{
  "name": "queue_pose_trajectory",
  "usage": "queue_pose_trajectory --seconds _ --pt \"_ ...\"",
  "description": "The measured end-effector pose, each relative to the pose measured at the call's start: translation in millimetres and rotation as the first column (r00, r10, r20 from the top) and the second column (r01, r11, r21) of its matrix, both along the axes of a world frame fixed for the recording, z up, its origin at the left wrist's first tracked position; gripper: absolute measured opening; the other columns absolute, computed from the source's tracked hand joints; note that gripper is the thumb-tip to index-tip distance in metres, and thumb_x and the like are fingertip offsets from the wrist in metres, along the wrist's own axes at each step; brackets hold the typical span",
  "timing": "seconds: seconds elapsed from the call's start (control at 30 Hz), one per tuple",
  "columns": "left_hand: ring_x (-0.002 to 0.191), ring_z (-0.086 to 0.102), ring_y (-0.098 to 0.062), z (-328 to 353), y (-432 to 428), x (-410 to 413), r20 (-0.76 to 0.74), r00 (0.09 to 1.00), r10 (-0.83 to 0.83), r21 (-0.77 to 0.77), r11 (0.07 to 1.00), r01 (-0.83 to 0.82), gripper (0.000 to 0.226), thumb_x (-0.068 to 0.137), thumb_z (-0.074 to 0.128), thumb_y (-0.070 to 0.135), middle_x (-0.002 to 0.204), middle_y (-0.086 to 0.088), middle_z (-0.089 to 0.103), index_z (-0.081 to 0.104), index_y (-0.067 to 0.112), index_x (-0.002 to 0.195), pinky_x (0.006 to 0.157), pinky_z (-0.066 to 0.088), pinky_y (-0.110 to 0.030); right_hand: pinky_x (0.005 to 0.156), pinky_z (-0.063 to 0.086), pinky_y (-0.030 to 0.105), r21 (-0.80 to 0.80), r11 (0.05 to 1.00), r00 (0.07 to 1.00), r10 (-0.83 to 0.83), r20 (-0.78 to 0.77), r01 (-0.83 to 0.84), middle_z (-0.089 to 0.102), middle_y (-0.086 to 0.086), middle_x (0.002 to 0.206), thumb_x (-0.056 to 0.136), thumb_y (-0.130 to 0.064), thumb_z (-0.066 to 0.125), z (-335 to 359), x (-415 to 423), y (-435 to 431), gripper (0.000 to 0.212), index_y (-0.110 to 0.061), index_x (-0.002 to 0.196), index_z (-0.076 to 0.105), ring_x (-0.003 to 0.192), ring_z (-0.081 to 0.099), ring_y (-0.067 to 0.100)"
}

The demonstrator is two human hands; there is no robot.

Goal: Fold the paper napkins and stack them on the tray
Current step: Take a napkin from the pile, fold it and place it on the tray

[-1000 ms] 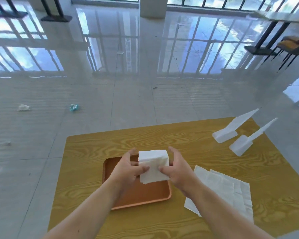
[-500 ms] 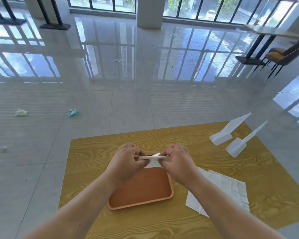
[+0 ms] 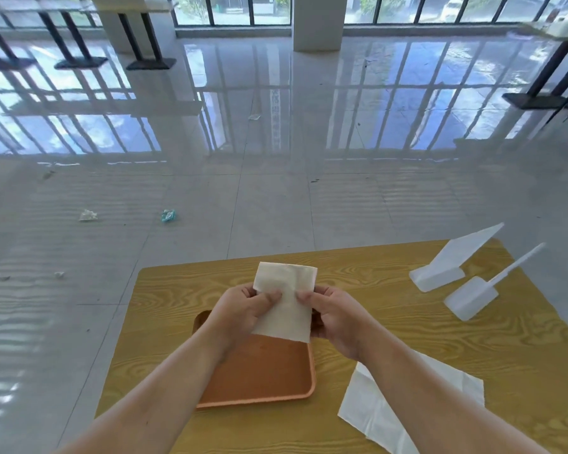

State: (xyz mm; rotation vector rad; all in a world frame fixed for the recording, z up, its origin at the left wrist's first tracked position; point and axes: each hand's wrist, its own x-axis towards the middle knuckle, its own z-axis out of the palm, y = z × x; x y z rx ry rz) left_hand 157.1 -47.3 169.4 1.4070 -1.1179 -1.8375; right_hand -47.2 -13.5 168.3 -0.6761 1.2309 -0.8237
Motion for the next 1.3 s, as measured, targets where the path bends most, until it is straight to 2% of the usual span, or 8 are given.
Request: queue_pose_trajectory --seconds 0.2,0.43,0.57,0.73,0.83,0.93,1.07,1.3 --pt "0.072 0.071 -0.023 -9.5 2.0 6.4 0.031 0.995 0.091 0.045 0.995 -0.093 0.018 0.104 0.059 0.017 0.095 -0.013 0.079 0.076 0.017 0.112 0.055 0.055 -0.032 0.064 0.059 0.037 0.025 1.0 0.986 0.009 0.164 -0.013 0.077 0.015 0.106 0.107 -0.011 0.055 -8.2 0.0 -14.4 0.023 -0.015 0.119 0.074 0.086 0.072 0.026" --pt "0.083 0.072 -0.023 -39.9 -5.7 46.7 -0.055 0.995 0.079 0.175 0.982 -0.068 0.054 0.088 0.053 0.051 0.101 -0.011 0.079 0.08 0.009 0.11 0.07 0.056 -0.037 0.066 0.053 0.034 0.068 0.996 0.986 0.038 0.163 -0.05 0.074 0.012 0.1 0.1 -0.019 0.045 -39.3 27.6 -14.7 0.036 -0.008 0.103 0.08 0.082 0.064 0.024" --pt "0.073 0.069 -0.018 -76.7 0.3 67.8 0.188 0.982 0.01 0.054 0.998 -0.02 0.027 0.083 0.075 0.019 0.094 -0.008 0.075 0.077 0.025 0.109 0.066 0.057 -0.037 0.055 0.052 0.029 0.066 0.996 0.981 0.078 -0.179 -0.067 0.066 0.006 0.085 0.087 0.005 0.056 -78.3 58.3 -11.0 0.037 -0.018 0.112 0.072 0.066 0.062 0.016" --pt "0.074 0.066 -0.006 -141.9 2.6 87.5 0.509 0.861 -0.008 -0.101 0.992 0.069 0.039 0.087 0.075 0.022 0.098 0.007 0.072 0.062 0.035 0.121 0.073 0.06 -0.031 0.075 0.062 0.039 0.064 0.994 0.858 0.106 -0.503 -0.085 0.071 0.005 0.104 0.091 -0.007 0.063 -141.3 92.9 -7.6 0.038 -0.028 0.124 0.06 0.082 0.07 0.016" --pt "0.114 0.061 -0.012 -175.8 10.9 92.2 0.71 0.704 -0.034 -0.199 0.949 0.246 0.058 0.088 0.071 0.034 0.133 0.012 0.056 0.049 0.03 0.142 0.097 0.054 -0.036 0.098 0.051 0.039 -0.043 0.976 0.579 0.091 -0.811 -0.213 0.062 0.004 0.129 0.09 -0.016 0.066 -170.9 103.6 9.3 0.053 -0.021 0.141 0.051 0.113 0.06 0.022" --pt "0.141 0.046 -0.025 -196.2 26.5 96.1 0.876 0.481 -0.044 -0.292 0.745 0.6 0.061 0.091 0.064 0.033 0.158 0.0 0.046 0.048 0.023 0.149 0.116 0.042 -0.044 0.114 0.043 0.048 -0.138 0.855 0.317 0.033 -0.948 -0.5 0.056 0.009 0.146 0.093 -0.015 0.06 -188.3 108.9 30.9 0.054 -0.015 0.146 0.05 0.136 0.048 0.031" --pt "0.156 0.028 -0.023 -210.4 37.5 94.9 0.946 0.236 -0.221 -0.091 0.518 0.851 0.063 0.1 0.048 0.041 0.17 -0.004 0.033 0.038 0.019 0.158 0.127 0.019 -0.048 0.13 0.012 0.047 0.092 0.675 0.162 0.303 -0.939 -0.732 0.03 0.007 0.171 0.104 -0.019 0.041 -204.7 108.0 39.0 0.056 -0.018 0.16 0.036 0.159 0.021 0.027" --pt "0.119 0.064 -0.03 -184.3 27.7 47.8 0.983 0.171 -0.061 -0.115 0.522 0.845 0.044 0.092 0.066 0.049 0.13 -0.006 0.07 0.071 0.018 0.122 0.099 0.054 -0.048 0.13 0.013 0.048 -0.022 0.795 0.273 0.183 -0.944 -0.606 0.03 0.005 0.171 0.102 -0.023 0.042 -189.7 60.2 58.1 0.06 -0.023 0.161 0.033 0.16 0.019 0.028"
